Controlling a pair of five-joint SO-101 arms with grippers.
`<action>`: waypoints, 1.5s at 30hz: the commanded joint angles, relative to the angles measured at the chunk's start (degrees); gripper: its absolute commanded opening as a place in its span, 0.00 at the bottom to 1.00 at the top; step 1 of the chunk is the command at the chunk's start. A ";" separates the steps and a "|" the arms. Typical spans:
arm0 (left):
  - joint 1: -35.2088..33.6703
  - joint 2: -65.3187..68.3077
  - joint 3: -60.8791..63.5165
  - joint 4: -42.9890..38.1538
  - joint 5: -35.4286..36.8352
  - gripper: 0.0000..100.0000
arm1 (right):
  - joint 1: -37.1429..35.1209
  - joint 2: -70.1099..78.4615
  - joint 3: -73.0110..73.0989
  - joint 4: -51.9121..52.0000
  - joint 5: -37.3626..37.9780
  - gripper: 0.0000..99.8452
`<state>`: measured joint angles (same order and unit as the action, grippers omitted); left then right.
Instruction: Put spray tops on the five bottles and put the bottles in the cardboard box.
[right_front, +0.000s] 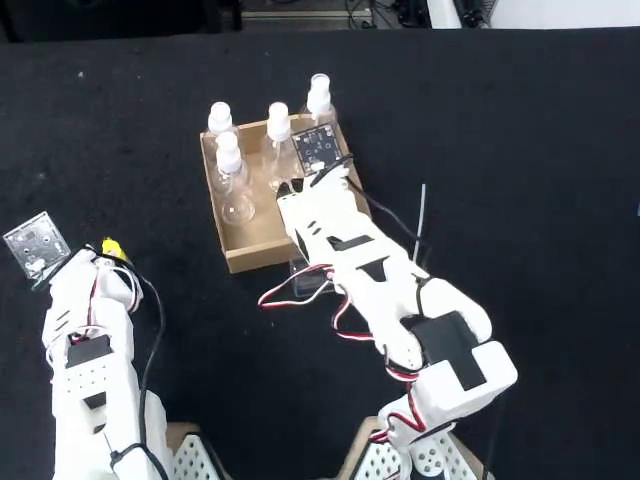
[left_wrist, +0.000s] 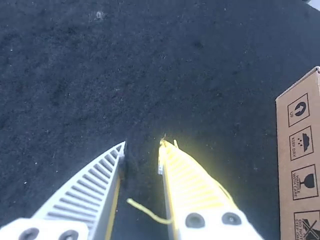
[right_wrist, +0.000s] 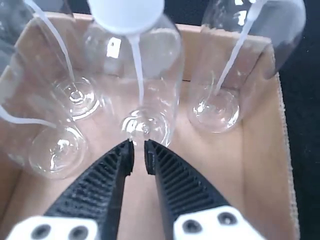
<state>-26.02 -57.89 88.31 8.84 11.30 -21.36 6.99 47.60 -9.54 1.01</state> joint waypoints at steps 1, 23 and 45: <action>-0.31 -0.88 -0.57 -1.23 -0.44 0.09 | -0.44 -0.57 -3.38 -1.67 0.09 0.01; 0.66 -0.88 -0.31 -1.14 -0.44 0.09 | 5.98 -43.47 10.15 23.47 0.44 0.01; 0.84 -0.88 0.48 -1.41 -0.53 0.09 | -1.93 -59.74 8.04 79.56 40.97 0.23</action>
<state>-25.67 -57.89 88.75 8.75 11.30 -22.24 -50.95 54.29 72.48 36.35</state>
